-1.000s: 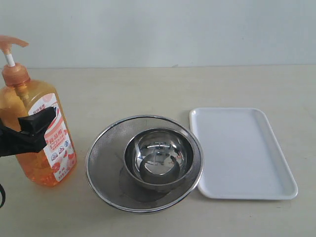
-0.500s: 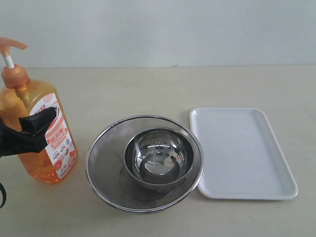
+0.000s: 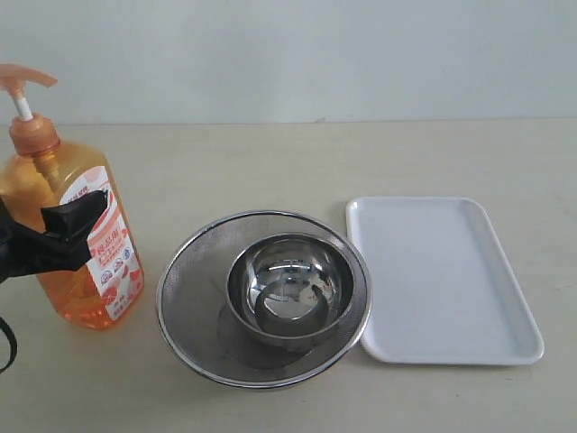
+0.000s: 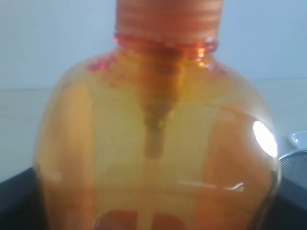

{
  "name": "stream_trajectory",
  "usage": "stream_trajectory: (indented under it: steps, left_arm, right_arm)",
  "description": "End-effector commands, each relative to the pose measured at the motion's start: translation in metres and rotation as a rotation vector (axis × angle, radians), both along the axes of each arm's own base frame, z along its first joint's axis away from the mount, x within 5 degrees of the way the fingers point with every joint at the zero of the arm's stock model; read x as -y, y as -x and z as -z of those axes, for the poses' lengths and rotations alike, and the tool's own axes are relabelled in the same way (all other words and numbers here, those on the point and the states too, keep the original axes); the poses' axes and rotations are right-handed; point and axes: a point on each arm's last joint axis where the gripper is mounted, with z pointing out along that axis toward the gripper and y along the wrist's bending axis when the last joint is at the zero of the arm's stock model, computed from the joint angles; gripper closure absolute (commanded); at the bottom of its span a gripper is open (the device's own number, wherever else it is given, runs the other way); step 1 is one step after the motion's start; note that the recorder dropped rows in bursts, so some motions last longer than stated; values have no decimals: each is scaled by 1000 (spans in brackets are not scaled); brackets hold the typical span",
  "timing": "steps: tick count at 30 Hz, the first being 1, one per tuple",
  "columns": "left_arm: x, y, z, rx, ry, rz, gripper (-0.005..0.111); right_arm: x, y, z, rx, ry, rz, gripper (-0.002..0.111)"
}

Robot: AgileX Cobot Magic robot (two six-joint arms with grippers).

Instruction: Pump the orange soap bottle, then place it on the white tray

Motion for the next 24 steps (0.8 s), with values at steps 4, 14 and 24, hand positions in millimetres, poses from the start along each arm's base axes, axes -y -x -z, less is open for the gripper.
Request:
stream_trajectory:
  steps: [4, 14, 24]
  left_arm:
    - [-1, -7, -7, 36, 54, -34, 102]
    - [14, -1, -5, 34, 48, 26, 102]
    - [23, 1, -4, 41, -5, 6, 102]
  right_arm:
    - [0, 0, -1, 15, 0, 2, 3]
    - [0, 0, -1, 15, 0, 2, 3]
    - [0, 0, -1, 15, 0, 2, 3]
